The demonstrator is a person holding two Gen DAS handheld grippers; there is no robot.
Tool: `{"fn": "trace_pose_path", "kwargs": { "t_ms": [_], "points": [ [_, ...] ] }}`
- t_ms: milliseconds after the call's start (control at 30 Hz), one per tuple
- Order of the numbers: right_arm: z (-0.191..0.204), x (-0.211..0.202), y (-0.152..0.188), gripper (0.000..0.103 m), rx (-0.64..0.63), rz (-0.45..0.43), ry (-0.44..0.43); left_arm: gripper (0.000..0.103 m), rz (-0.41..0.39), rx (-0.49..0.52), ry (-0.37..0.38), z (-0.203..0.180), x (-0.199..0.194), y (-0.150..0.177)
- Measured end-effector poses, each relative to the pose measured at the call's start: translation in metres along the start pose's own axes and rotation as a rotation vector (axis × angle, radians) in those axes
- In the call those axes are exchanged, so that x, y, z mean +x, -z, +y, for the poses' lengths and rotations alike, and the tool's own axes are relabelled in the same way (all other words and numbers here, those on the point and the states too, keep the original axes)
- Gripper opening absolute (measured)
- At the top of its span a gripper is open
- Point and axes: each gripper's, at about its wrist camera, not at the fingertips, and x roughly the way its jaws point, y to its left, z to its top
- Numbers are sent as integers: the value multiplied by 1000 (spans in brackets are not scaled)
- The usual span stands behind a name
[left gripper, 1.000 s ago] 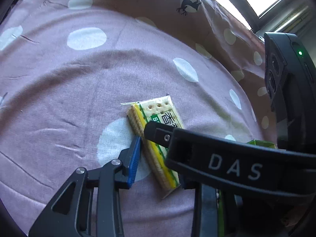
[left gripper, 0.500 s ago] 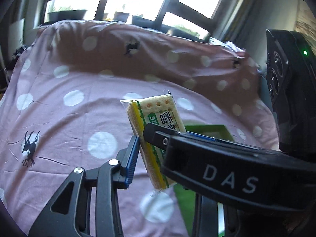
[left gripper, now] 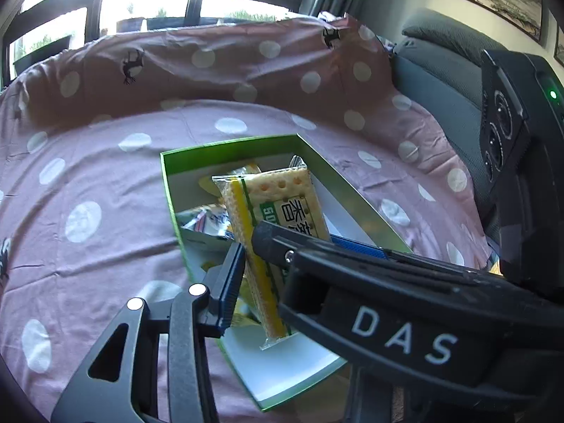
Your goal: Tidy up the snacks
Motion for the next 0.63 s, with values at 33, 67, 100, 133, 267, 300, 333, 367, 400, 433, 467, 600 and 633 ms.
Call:
{"fn": "trace_pose_path", "kwargs": {
  "t_ms": [33, 67, 100, 133, 267, 300, 333, 367, 400, 433, 467, 600, 633],
  "points": [
    [-4, 1, 0, 51, 7, 2, 3, 42, 11, -4, 4, 0, 5, 0],
    [-7, -1, 1, 51, 12, 1, 2, 48, 18, -9, 5, -3, 6, 1],
    [-12, -3, 2, 52, 16, -4, 3, 54, 23, -18, 5, -2, 9, 1],
    [-15, -4, 2, 54, 21, -9, 4, 57, 23, -23, 2, -2, 9, 1],
    [-22, -14, 3, 66, 33, -49, 30, 72, 10, -12, -26, -8, 3, 1],
    [-22, -16, 4, 67, 31, -59, 43, 75, 5, -6, -41, -9, 1, 1],
    [-22, -18, 4, 67, 28, -64, 52, 76, -2, 2, -53, -9, -1, 1],
    [-21, -19, 4, 68, 24, -71, 57, 77, -6, 6, -59, -9, -3, 0],
    [-20, -21, 4, 69, 22, -75, 59, 77, -7, 8, -63, -8, -5, 0],
    [-19, -22, 4, 70, 17, -78, 61, 77, -9, 8, -65, -8, -7, 0],
    [-17, -23, 5, 71, 10, -83, 62, 77, -13, 7, -66, -8, -9, 1],
    [-10, -29, 6, 75, -11, -108, 83, 77, -18, -11, -52, -1, -18, 3],
    [-8, -31, 7, 77, -14, -118, 84, 79, -19, -17, -45, 1, -19, 4]
  ]
}}
